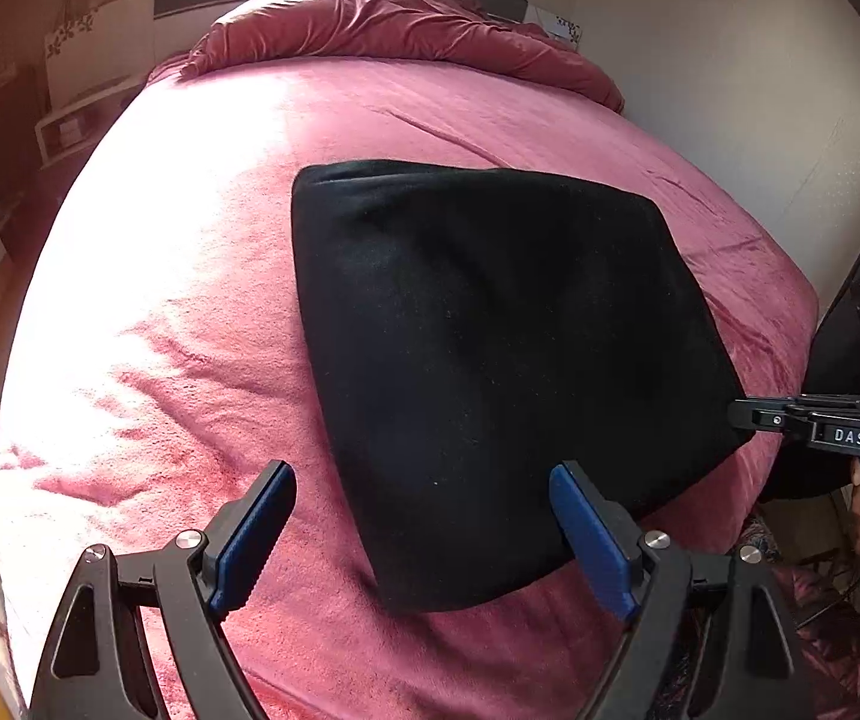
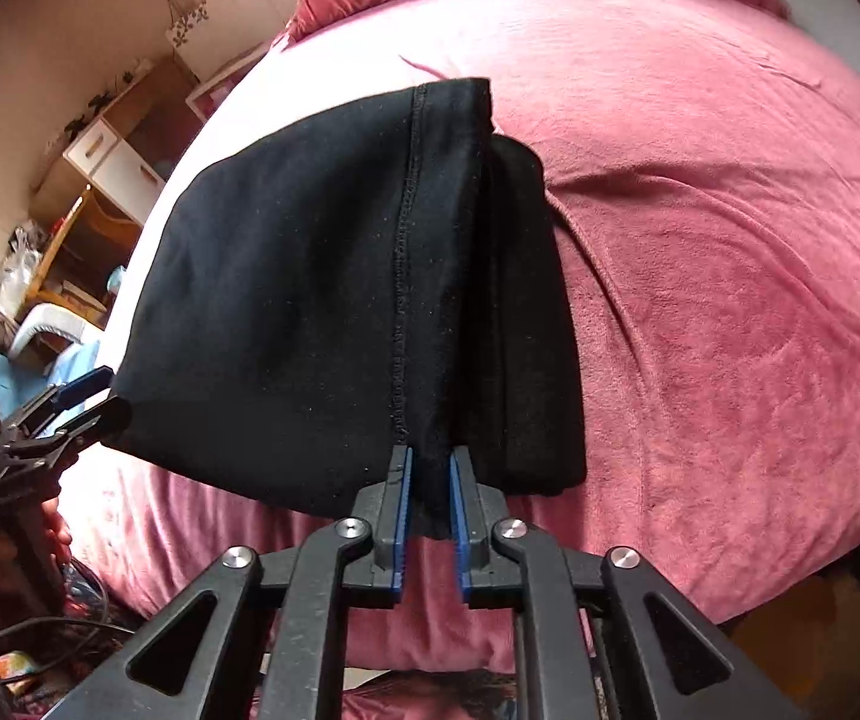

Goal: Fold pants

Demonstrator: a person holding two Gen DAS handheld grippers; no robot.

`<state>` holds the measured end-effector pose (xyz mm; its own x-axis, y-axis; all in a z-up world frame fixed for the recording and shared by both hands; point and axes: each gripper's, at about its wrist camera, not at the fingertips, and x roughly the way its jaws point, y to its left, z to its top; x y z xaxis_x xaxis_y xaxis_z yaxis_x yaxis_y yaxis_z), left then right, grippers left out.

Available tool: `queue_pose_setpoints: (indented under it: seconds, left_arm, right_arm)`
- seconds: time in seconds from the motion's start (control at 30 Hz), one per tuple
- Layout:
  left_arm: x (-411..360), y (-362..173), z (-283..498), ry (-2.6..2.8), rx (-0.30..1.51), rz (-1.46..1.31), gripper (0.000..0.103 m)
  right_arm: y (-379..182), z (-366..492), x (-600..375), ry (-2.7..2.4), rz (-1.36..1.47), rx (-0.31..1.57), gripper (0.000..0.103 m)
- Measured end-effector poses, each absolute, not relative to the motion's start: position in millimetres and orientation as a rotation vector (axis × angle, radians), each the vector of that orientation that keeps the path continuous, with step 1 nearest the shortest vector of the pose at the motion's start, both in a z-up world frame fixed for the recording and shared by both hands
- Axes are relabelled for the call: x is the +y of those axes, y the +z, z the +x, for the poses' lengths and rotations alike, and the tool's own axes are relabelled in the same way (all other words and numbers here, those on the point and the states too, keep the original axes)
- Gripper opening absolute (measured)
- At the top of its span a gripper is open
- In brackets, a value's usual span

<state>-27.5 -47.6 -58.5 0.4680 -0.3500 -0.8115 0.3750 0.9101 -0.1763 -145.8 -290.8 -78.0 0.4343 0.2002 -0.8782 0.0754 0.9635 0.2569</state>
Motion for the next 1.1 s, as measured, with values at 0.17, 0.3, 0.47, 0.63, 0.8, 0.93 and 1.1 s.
queue_pose_setpoints:
  seconds: [0.17, 0.3, 0.47, 0.63, 0.8, 0.93, 1.1]
  left_arm:
    - [-48, -46, -24, -0.373, 0.938, 0.079, 0.089]
    - [-51, -35, -19, -0.356, 0.913, 0.081, 0.089]
    - [-57, -30, -10, -0.353, 0.901, 0.097, 0.089]
    - [-69, -28, 4, -0.353, 0.894, 0.118, 0.089]
    - [-77, -32, 15, -0.360, 0.906, 0.120, 0.089]
    - [-84, -44, 28, -0.357, 0.935, 0.128, 0.089]
    - [-92, -66, 39, -0.362, 0.997, 0.139, 0.089]
  right_arm:
    - [-44, -143, -282, 0.037, 0.207, 0.997, 0.068]
    - [-34, -117, -265, 0.048, 0.174, 0.940, 0.068]
    - [-29, -80, -254, 0.078, 0.172, 0.914, 0.069]
    - [-30, -54, -249, 0.081, 0.171, 0.919, 0.087]
    - [-48, -25, -254, 0.084, 0.195, 0.967, 0.087]
    - [-68, -10, -266, 0.050, 0.219, 1.024, 0.087]
    - [-94, 5, -286, 0.016, 0.279, 1.096, 0.086]
